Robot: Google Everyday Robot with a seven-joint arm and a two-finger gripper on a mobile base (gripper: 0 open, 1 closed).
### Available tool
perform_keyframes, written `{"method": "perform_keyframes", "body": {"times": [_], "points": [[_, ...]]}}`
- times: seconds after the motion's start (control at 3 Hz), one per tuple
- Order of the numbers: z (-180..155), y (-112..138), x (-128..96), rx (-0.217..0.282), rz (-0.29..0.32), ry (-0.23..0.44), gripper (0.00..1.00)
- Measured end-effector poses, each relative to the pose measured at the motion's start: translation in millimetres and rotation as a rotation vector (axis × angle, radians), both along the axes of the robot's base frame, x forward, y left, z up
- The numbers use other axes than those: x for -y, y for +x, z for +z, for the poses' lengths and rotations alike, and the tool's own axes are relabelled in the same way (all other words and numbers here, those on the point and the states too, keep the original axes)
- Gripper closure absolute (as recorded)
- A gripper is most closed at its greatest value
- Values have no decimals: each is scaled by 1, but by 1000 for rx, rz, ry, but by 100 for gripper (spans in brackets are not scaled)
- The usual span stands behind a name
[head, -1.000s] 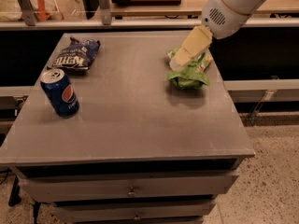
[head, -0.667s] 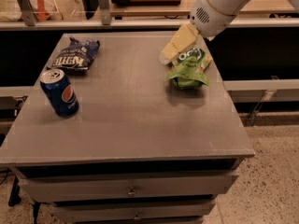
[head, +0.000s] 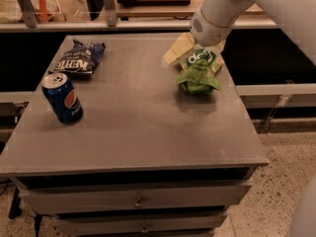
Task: Move green rice chip bag near pepsi can
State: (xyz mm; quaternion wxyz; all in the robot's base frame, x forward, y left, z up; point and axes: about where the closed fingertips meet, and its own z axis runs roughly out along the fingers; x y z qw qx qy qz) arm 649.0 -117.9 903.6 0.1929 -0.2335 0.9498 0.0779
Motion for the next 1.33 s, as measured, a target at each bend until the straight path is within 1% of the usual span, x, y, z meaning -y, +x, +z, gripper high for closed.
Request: {"method": "perform_keyframes", "body": {"times": [0.33, 0.67, 1.0, 1.33], "points": [[-23, 6, 6, -41, -73, 0, 0], [-36, 7, 13, -57, -122, -9, 17], [-41, 6, 19, -58, -143, -11, 41], [-38, 6, 23, -43, -139, -11, 64]]}}
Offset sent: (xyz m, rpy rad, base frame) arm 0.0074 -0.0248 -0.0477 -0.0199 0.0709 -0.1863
